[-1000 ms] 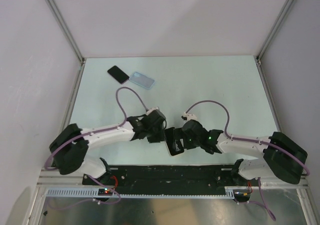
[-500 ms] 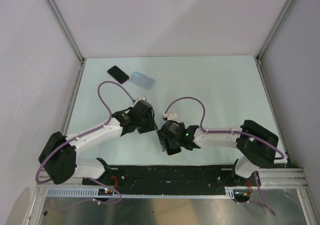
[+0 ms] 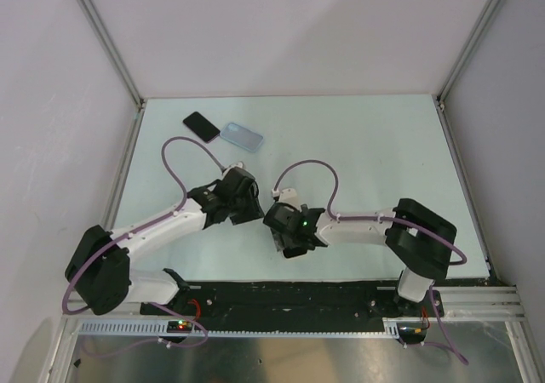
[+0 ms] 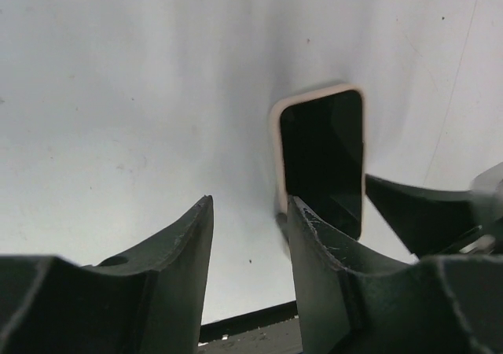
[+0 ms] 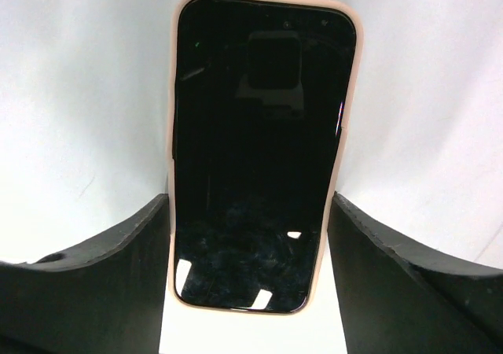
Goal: Put the phone into the phone case
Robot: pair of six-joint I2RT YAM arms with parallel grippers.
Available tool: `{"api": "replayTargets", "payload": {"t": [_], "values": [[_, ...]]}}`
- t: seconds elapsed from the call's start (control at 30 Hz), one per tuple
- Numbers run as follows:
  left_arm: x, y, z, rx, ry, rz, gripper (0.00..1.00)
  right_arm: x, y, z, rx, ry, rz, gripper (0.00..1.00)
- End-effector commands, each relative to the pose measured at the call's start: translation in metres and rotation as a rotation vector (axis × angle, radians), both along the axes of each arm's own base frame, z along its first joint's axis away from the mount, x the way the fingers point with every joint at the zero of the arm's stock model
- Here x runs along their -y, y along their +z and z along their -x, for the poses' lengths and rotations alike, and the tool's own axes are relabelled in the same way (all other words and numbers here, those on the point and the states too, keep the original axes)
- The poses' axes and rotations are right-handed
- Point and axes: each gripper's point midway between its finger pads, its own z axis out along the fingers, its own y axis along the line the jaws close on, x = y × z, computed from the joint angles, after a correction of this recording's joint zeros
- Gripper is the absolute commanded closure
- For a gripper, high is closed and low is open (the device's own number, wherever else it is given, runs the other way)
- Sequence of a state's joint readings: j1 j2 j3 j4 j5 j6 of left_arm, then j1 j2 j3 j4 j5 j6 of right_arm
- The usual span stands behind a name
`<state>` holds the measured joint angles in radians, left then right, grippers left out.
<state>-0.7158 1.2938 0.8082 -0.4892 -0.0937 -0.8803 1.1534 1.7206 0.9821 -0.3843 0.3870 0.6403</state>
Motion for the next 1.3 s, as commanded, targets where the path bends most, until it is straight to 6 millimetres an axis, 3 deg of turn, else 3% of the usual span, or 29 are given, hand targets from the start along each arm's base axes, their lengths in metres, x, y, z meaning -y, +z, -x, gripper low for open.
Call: {"api": "replayTargets", "payload": {"t": [0.0,0.23,0.43,0.63,0.87,1.1,1.27], "values": [[-0.003,0.014,-0.016,0.044,0.011,0.006,0.53,0.058,-0.009,-0.039,0.029,-0.138,0.155,0.37],[-0.004,0.020,-0.048,0.061,0.051,-0.011,0.53,0.106,-0.007,-0.101,0.017,-0.284,0.121,0.37],[-0.012,0.019,-0.092,0.067,0.109,-0.051,0.52,0.132,-0.011,-0.127,-0.007,-0.333,0.091,0.23],[-0.040,0.010,-0.154,0.061,0.298,-0.080,0.50,0.116,0.008,-0.131,0.000,-0.290,-0.014,0.04],[-0.057,0.005,-0.223,0.072,0.502,-0.060,0.41,0.097,0.048,-0.138,0.047,-0.289,-0.197,0.00],[-0.078,-0.023,-0.263,0.016,0.643,-0.111,0.41,0.095,0.092,-0.135,0.130,-0.316,-0.328,0.01],[-0.084,-0.023,-0.287,0.020,0.692,-0.124,0.43,0.096,0.117,-0.131,0.174,-0.288,-0.386,0.01]]}}
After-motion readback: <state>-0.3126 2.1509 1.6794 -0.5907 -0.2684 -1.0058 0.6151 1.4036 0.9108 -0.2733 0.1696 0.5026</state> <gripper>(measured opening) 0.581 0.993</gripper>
